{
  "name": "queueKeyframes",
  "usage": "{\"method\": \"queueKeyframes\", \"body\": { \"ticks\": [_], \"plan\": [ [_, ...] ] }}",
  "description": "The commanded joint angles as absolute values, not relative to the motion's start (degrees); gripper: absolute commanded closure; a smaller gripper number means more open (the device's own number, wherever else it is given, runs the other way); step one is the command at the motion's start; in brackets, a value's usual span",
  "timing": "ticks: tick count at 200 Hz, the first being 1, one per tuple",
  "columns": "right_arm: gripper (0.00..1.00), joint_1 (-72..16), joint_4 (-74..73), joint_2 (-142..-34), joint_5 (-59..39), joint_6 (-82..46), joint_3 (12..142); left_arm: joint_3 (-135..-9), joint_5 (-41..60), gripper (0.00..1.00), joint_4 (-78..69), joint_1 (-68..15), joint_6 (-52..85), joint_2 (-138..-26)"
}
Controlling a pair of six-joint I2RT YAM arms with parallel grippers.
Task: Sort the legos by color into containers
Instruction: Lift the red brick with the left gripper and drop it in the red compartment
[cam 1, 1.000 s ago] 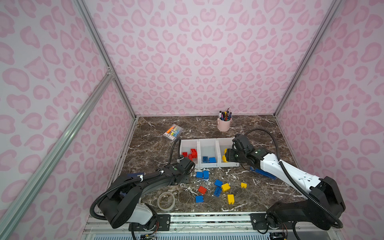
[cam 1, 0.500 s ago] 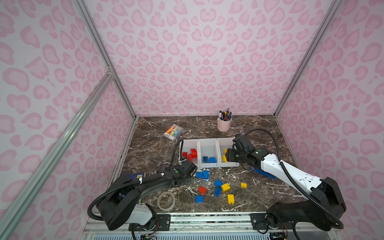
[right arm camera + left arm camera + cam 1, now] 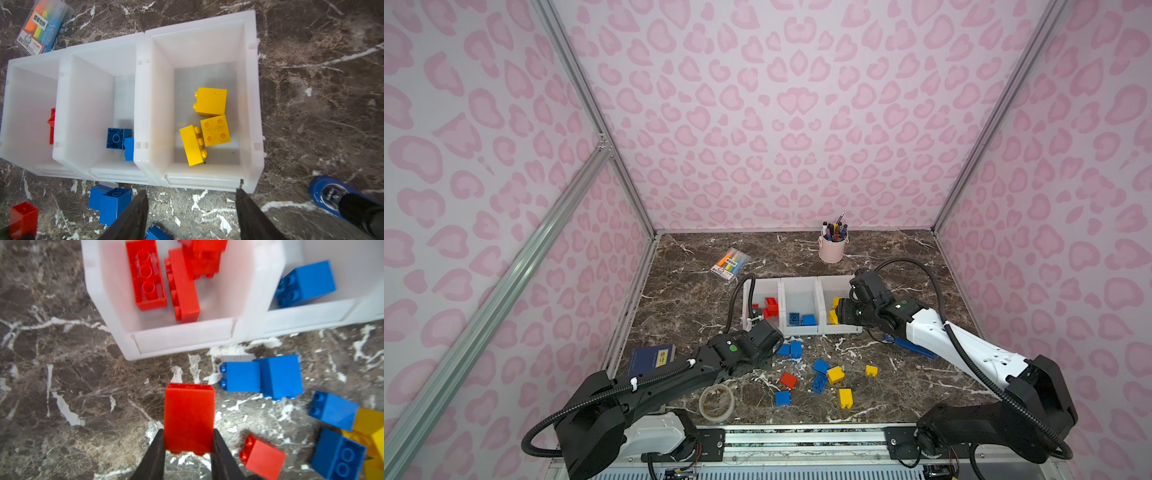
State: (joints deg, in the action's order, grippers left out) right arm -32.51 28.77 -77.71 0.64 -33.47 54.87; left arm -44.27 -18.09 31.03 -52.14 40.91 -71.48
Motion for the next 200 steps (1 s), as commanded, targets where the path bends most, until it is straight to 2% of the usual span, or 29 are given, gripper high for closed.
{"method": "queueKeyframes", "body": {
  "ticks": [1, 73, 122, 124, 133, 159, 200],
  "plan": [
    [0.33, -32.52, 29.05, -77.52, 1.39, -33.75, 54.84, -48.29, -21.32, 0.68, 32.28, -51.62, 36.98, -72.56],
    [0.33, -32.52, 30.23, -75.81, 1.53, -33.79, 54.50, -62.14, -17.70, 0.67, 28.08, -39.70, 25.61, -87.29],
    [0.33, -32.50, 30.56, -74.49, 1.58, -34.12, 53.24, -69.34, -15.89, 0.65, 28.83, -36.22, 22.80, -96.53],
    [0.33, -32.56, 30.58, -74.48, 1.54, -34.17, 53.19, -69.58, -15.77, 0.61, 28.87, -36.15, 22.84, -96.69],
    [0.33, -32.54, 30.73, -74.14, 1.73, -34.19, 52.97, -70.20, -15.50, 0.55, 29.13, -35.95, 22.77, -97.09],
    [0.33, -32.52, 31.03, -73.21, 2.35, -33.97, 52.33, -69.74, -15.64, 0.45, 28.57, -35.95, 23.11, -96.34],
    [0.33, -32.43, 30.74, -72.69, 2.22, -34.41, 51.56, -67.15, -16.04, 0.41, 28.15, -35.85, 24.55, -93.37]
  ]
}}
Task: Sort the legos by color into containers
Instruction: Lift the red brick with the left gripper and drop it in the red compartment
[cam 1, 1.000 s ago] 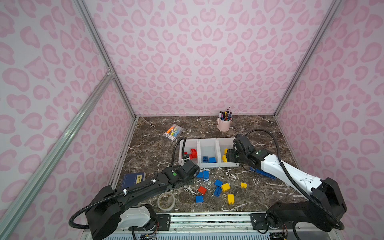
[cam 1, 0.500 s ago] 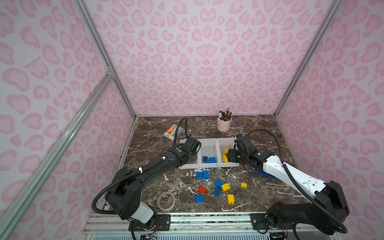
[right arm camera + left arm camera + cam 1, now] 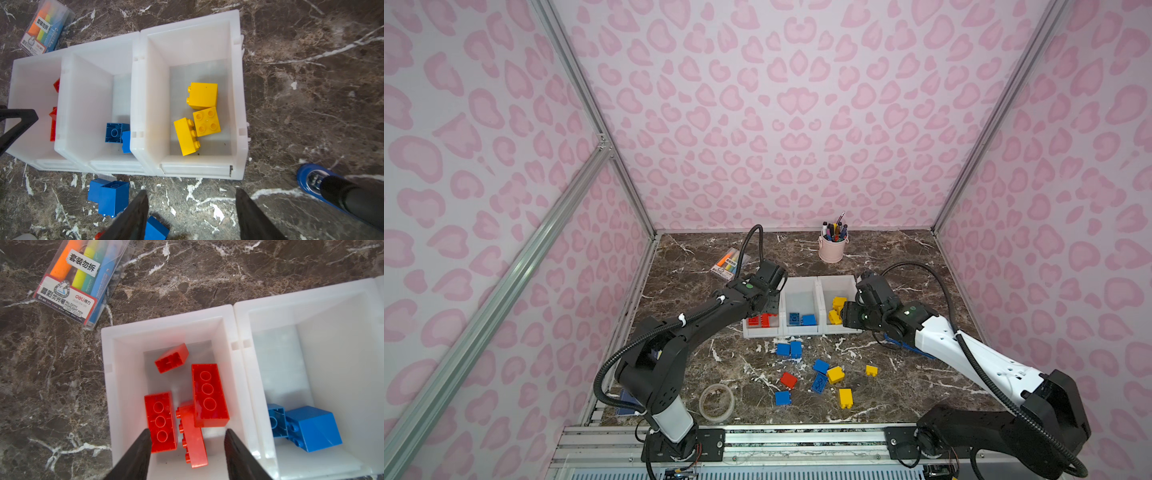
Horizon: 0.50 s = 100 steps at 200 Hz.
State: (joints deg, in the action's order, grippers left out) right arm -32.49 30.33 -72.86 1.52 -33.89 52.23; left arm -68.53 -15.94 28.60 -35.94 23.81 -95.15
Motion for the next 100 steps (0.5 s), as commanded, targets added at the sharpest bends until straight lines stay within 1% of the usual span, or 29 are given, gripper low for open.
{"method": "queueKeyframes", "body": {
  "ticks": [1, 100],
  "plan": [
    [0.33, -32.48, 30.71, -72.69, 2.16, -34.43, 51.57, -67.06, -16.02, 0.41, 28.14, -35.86, 24.58, -93.27],
    [0.33, -32.86, 30.02, -72.12, 1.42, -35.17, 49.93, -55.32, -14.63, 0.39, 25.92, -35.90, 30.24, -79.73]
  ]
}}
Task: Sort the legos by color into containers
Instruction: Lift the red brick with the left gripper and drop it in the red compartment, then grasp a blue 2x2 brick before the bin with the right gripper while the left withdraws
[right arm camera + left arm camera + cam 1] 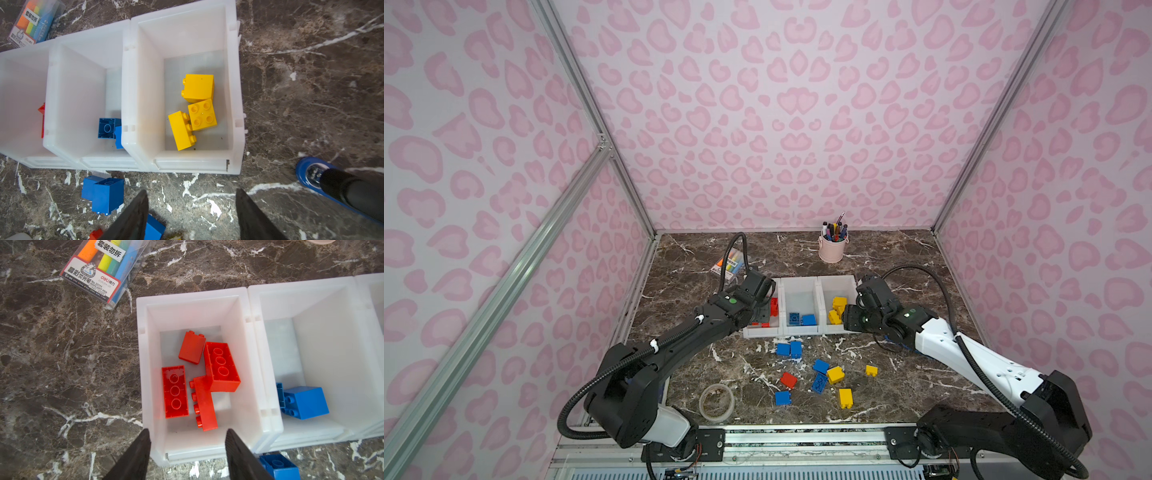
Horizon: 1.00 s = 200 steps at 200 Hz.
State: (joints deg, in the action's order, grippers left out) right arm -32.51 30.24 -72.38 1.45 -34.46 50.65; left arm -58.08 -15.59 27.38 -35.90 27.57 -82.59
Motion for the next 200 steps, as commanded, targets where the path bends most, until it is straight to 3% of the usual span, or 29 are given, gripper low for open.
{"method": "queueKeyframes", "body": {
  "ticks": [1, 98, 200],
  "plan": [
    [0.33, -32.87, 30.00, -72.14, 1.41, -35.21, 49.88, -55.12, -14.61, 0.39, 25.88, -35.88, 30.33, -79.55],
    [0.34, -48.89, 25.68, -82.20, 6.92, -40.81, 53.77, -42.19, -15.23, 0.38, 26.81, -35.96, 36.43, -61.86],
    [0.37, -55.95, 20.77, -97.17, 5.36, -44.30, 60.29, -37.88, -13.10, 0.38, 28.04, -36.18, 38.66, -57.59]
  ]
}}
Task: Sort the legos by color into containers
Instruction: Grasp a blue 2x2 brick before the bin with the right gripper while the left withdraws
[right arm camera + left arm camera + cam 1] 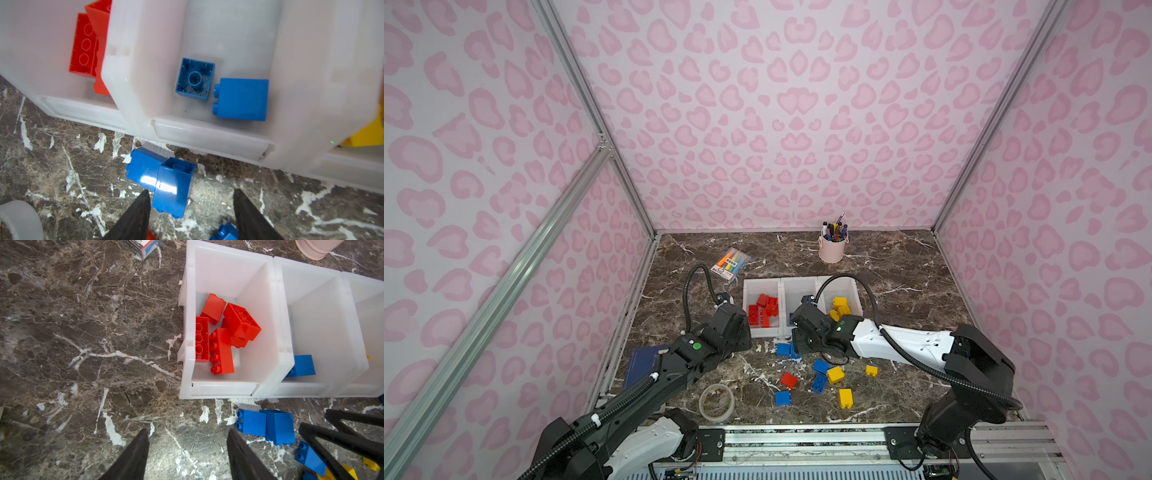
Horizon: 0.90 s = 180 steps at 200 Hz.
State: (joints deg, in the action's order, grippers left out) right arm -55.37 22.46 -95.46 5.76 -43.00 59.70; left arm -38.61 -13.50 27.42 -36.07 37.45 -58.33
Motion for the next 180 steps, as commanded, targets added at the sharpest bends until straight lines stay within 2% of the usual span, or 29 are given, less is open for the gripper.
{"method": "queueKeyframes", "body": {
  "ticks": [1, 122, 180],
  "plan": [
    [0.37, -55.97, 20.76, -97.23, 5.32, -44.30, 60.29, -37.83, -13.10, 0.38, 28.04, -36.15, 38.71, -57.58],
    [0.54, -56.93, 21.27, -101.08, 4.87, -44.91, 60.66, -37.39, -12.97, 0.37, 28.79, -36.66, 39.00, -57.04],
    [0.56, -56.87, 20.81, -101.09, 4.61, -45.26, 59.29, -37.37, -13.25, 0.37, 28.83, -36.91, 39.11, -57.27]
  ]
}}
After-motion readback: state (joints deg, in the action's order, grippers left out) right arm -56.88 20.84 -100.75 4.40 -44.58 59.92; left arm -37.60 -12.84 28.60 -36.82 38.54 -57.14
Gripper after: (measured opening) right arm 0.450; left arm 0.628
